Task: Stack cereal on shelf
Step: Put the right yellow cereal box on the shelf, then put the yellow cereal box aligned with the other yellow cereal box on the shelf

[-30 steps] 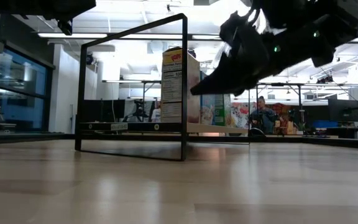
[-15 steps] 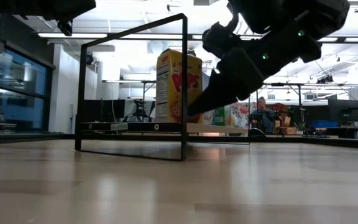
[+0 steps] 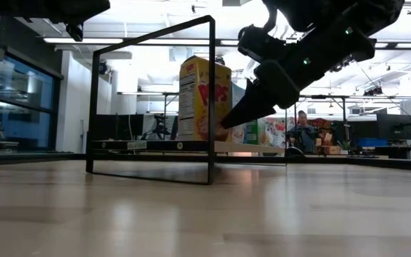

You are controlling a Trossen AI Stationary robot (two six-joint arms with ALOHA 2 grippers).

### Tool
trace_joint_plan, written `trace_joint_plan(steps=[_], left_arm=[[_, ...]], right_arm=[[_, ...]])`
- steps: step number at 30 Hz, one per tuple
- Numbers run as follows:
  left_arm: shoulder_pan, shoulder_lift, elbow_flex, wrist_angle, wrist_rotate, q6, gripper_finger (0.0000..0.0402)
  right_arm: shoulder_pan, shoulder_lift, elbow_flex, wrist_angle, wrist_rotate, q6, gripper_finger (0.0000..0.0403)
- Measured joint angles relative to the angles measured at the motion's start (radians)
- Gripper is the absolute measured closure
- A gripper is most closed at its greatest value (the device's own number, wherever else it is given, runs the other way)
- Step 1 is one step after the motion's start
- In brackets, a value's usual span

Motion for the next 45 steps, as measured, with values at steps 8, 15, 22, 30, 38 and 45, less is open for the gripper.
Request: trace_joint_plan(steps=[8, 15, 22, 30, 38, 45], left_arm=[[0.000, 0.000, 0.000, 0.001, 0.000, 0.000, 0.0398], [0.000, 0.000, 0.000, 0.001, 0.000, 0.000, 0.0398], [0.000, 0.000, 0.000, 0.001, 0.000, 0.000, 0.0398], [0.000, 0.000, 0.000, 0.001, 0.000, 0.000, 0.0398], [0.000, 0.000, 0.000, -0.002, 0.000, 0.000, 0.0398], [0.000, 0.000, 0.000, -0.014, 0.000, 0.002, 0.0398]], right_arm=[[-0.001, 0.000, 0.000, -0.001, 0.040, -0.003, 0.0403], [-0.001, 0.000, 0.000, -0.001, 0.062, -0.003, 0.0403], [-0.001, 0.000, 0.000, 0.000, -0.062, 0.000, 0.0403], [-0.001, 0.000, -0.001, 0.040, -0.084, -0.016, 0.0403], [0.012, 0.000, -0.001, -0.014, -0.098, -0.023, 0.0403], [0.065, -0.137, -0.004, -0.184, -0.031, -0.035, 0.0403]])
